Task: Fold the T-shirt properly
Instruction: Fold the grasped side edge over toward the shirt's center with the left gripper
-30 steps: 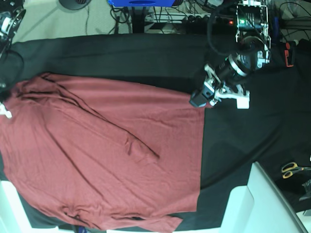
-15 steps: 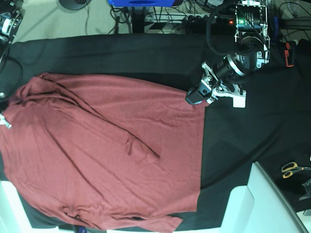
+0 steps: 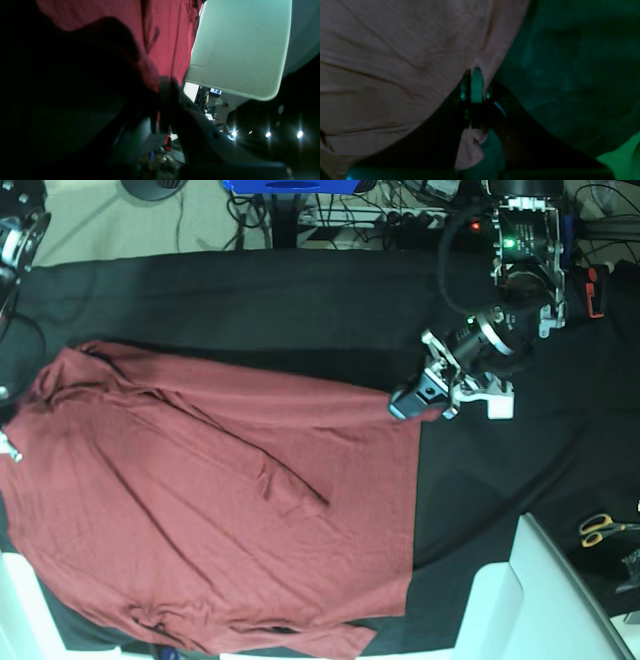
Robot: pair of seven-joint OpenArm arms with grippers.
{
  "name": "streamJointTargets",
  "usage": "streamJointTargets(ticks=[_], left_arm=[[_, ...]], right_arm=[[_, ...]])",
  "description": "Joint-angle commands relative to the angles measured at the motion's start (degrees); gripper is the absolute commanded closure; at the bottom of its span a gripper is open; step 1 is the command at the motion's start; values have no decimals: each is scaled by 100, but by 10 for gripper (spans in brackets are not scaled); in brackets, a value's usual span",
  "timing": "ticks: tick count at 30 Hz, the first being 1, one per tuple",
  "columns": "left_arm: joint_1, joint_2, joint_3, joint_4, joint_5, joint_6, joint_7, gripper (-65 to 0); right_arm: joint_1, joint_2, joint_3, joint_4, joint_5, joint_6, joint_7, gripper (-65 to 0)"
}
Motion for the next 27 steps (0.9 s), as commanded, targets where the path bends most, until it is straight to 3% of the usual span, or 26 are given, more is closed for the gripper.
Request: streamJointTargets(ticks=[1, 8, 14, 20, 27], left_arm=[[-105, -50, -17, -42, -121, 26, -21, 0], [-421, -50, -25, -297, -121, 105, -21, 0], [-483, -59, -474, -895, -121, 105, -12, 0], [-729, -243, -491, -1466, -121, 105, -12, 0], [-887, -243, -491, -1510, -121, 105, -12, 0]], right_arm=[[236, 125, -4, -28, 17, -4, 8, -6], [825, 178, -514, -731, 17, -4, 35, -6], [1326, 310, -610, -1628, -1, -4, 395, -6], [1844, 327, -549, -2358, -897, -4, 738, -6], [1994, 371, -540, -2621, -950, -4, 905, -6]])
